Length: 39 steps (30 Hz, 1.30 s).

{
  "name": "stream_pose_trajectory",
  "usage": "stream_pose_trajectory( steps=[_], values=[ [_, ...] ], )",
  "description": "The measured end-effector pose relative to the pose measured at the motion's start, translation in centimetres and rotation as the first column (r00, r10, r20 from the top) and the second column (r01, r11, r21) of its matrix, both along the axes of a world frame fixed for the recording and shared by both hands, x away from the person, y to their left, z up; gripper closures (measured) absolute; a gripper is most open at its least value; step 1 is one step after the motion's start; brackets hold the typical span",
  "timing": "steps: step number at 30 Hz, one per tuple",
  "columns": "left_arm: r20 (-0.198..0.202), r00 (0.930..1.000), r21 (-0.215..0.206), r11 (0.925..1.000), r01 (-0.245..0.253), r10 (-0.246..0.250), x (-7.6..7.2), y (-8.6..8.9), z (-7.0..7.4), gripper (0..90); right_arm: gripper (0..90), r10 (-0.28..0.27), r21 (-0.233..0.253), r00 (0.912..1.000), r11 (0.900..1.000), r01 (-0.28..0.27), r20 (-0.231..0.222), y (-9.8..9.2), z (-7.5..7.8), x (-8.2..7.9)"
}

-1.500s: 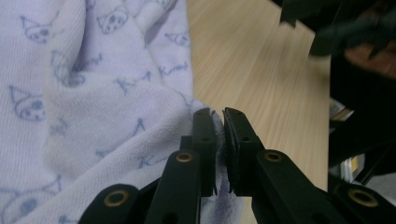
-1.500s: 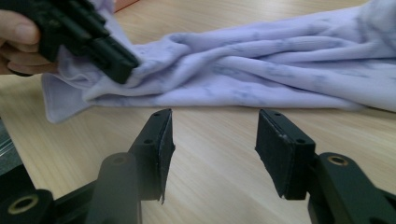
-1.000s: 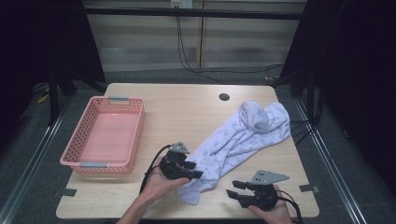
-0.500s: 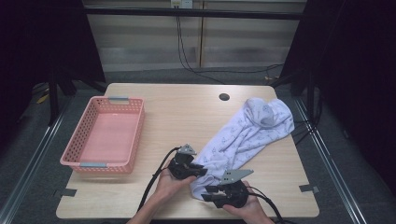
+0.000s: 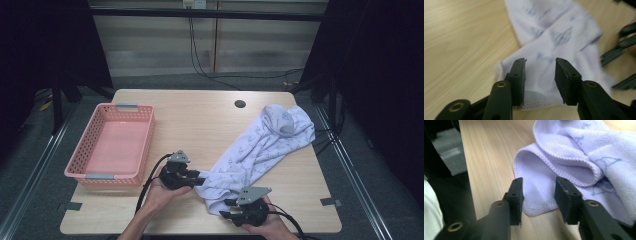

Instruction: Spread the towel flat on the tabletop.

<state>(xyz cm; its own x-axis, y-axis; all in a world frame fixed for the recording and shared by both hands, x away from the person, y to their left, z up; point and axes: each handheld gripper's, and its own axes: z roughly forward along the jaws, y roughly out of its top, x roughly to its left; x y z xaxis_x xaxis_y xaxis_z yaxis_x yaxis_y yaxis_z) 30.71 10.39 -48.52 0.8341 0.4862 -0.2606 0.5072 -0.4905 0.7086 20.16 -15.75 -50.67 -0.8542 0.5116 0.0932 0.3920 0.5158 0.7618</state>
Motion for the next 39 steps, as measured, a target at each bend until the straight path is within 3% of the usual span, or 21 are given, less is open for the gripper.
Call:
stream_pose_trajectory(
  steps=[2, 6, 10, 12, 15, 20, 21, 22, 25, 26, 29, 31, 32, 34, 36, 37, 38, 39],
  values=[
    [-0.009, 0.9999, 0.022, 0.9997, 0.010, -0.010, -0.1, 0.0, -0.5, 55.8, 69.4, -0.009, -0.012, 1.0000, 1.000, 0.009, -0.004, -0.1, 0.1, -0.1],
    [0.045, 0.9988, 0.100, 0.9949, 0.013, -0.018, -0.3, -0.7, -1.0, 51.6, 85.0, -0.024, -0.019, 0.9985, 1.000, 0.023, -0.048, -1.1, 0.4, 0.1],
    [0.051, 0.9987, 0.101, 0.9949, -0.002, -0.003, -0.2, -0.5, -1.0, 50.0, 86.7, -0.070, -0.026, 0.9942, 0.997, 0.068, -0.082, -3.0, 0.8, 0.5],
    [0.073, 0.9972, 0.124, 0.9920, -0.021, 0.012, -0.1, -0.2, -1.0, 50.0, 86.8, -0.107, -0.015, 0.9908, 0.994, 0.106, -0.083, -4.3, 1.3, 0.6],
    [0.051, 0.9978, 0.079, 0.9958, -0.047, 0.043, 0.3, 0.3, -1.0, 48.0, 86.8, -0.160, 0.004, 0.9849, 0.987, 0.161, -0.066, -6.2, 2.1, 0.7],
    [0.056, 0.9960, -0.008, 0.9976, -0.069, 0.069, 0.5, 1.4, 0.0, 51.5, 86.7, -0.269, 0.043, 0.9621, 0.962, 0.271, -0.043, -10.1, 3.2, 0.5],
    [0.059, 0.9959, 0.001, 0.9976, -0.069, 0.069, 0.5, 1.4, 0.0, 52.9, 86.7, -0.285, 0.052, 0.9576, 0.957, 0.287, -0.045, -11.0, 3.4, 0.4],
    [0.051, 0.9972, 0.008, 0.9984, -0.056, 0.055, 0.6, 1.3, -0.2, 52.6, 86.7, -0.323, 0.068, 0.9456, 0.943, 0.325, -0.042, -12.1, 3.6, 0.2],
    [0.017, 0.9996, 0.056, 0.9982, 0.020, -0.021, 0.2, 0.2, -1.0, 50.0, 86.7, -0.364, 0.084, 0.9311, 0.927, 0.365, -0.024, -13.7, 3.9, 0.1],
    [0.015, 0.9989, 0.061, 0.9972, 0.043, -0.044, -0.1, -0.2, -1.1, 49.1, 86.7, -0.384, 0.100, 0.9229, 0.917, 0.385, -0.034, -14.3, 4.1, -0.1],
    [0.035, 0.9956, 0.063, 0.9944, 0.084, -0.087, -0.8, -0.8, -0.9, 47.2, 86.6, -0.399, 0.109, 0.9165, 0.910, 0.400, -0.032, -15.0, 4.1, -0.2],
    [0.043, 0.9949, 0.033, 0.9954, 0.090, -0.091, -1.3, -0.9, -0.5, 46.7, 86.5, -0.405, 0.107, 0.9137, 0.907, 0.406, -0.036, -15.2, 4.0, -0.2],
    [0.024, 0.9947, 0.023, 0.9947, 0.100, -0.100, -1.4, -1.0, -0.5, 47.7, 86.5, -0.405, 0.110, 0.9136, 0.907, 0.406, -0.036, -15.2, 4.0, -0.1],
    [0.017, 0.9928, 0.046, 0.9920, 0.117, -0.118, -1.5, -1.4, -0.8, 49.6, 86.5, -0.407, 0.110, 0.9126, 0.906, 0.409, -0.036, -15.2, 4.0, 0.0],
    [0.020, 0.9897, 0.065, 0.9880, 0.140, -0.142, -1.4, -2.0, -1.2, 63.1, 86.5, -0.406, 0.114, 0.9132, 0.906, 0.407, -0.032, -15.1, 4.1, 0.2],
    [0.020, 0.9900, 0.050, 0.9891, 0.138, -0.140, -1.4, -2.1, -1.1, 72.5, 86.5, -0.410, 0.116, 0.9117, 0.905, 0.410, -0.030, -15.1, 4.2, 0.3],
    [-0.014, 0.9896, -0.004, 0.9897, 0.143, -0.143, -1.1, -2.0, -0.9, 79.1, 86.5, -0.412, 0.117, 0.9109, 0.904, 0.412, -0.029, -15.1, 4.3, 0.3],
    [-0.026, 0.9895, -0.021, 0.9897, 0.142, -0.142, -0.9, -1.9, -0.7, 81.4, 86.5, -0.417, 0.122, 0.9087, 0.901, 0.417, -0.028, -15.2, 4.5, 0.4]
  ],
)
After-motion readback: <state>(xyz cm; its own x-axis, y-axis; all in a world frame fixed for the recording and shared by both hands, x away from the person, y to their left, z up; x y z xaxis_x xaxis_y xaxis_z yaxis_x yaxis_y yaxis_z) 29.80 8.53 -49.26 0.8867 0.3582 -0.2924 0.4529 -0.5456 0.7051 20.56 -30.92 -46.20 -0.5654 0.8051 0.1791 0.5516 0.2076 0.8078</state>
